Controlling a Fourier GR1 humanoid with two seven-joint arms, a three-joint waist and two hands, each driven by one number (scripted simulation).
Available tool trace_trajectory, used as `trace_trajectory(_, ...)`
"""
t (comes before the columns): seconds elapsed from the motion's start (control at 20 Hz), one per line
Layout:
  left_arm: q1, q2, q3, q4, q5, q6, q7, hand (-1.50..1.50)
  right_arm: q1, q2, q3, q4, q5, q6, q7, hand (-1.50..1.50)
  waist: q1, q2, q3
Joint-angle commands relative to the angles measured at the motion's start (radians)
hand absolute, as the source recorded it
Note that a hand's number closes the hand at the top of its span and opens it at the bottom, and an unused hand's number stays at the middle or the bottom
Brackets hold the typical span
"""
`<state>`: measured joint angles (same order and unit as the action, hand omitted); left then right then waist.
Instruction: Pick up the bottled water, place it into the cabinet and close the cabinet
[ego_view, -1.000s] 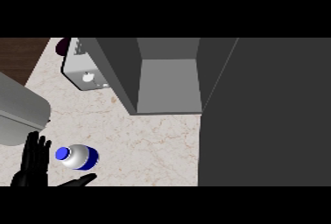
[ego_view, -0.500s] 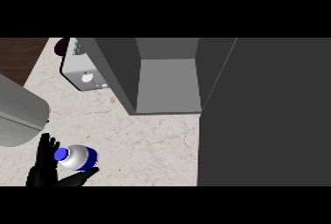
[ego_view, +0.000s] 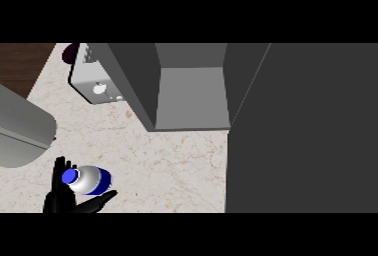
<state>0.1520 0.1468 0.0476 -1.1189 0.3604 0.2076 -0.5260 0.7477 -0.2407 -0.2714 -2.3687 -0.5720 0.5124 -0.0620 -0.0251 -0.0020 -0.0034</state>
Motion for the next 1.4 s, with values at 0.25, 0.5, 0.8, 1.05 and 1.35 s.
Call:
trace_trajectory(0.25,-0.098,-0.010,0.020,0.225,0.040,-0.224,-0.143,-1.50,0.048,-0.025,-0.009,-0.209,-0.166,-0.072,0.098,-1.50,0.005,0.003,0.000)
trace_trajectory(0.5,-0.128,-0.060,0.058,0.295,0.079,-0.267,-0.229,1.50,0.092,0.001,-0.029,-0.179,-0.159,-0.034,0.028,-1.50,0.005,0.001,0.001)
trace_trajectory(0.8,-0.192,-0.071,0.088,0.383,0.126,-0.392,-0.275,1.50,0.132,-0.078,-0.137,-0.162,-0.255,0.011,0.004,-1.50,0.000,0.001,0.001)
trace_trajectory(1.05,-0.200,-0.058,0.081,0.364,0.097,-0.377,-0.311,1.50,0.139,-0.042,-0.090,-0.228,-0.207,-0.030,0.028,-1.50,0.006,0.001,0.001)
trace_trajectory(1.35,-0.336,0.096,0.088,0.477,0.093,-0.574,-0.252,1.50,0.095,-0.012,-0.022,-0.171,-0.112,-0.038,-0.009,-1.50,-0.003,0.005,0.000)
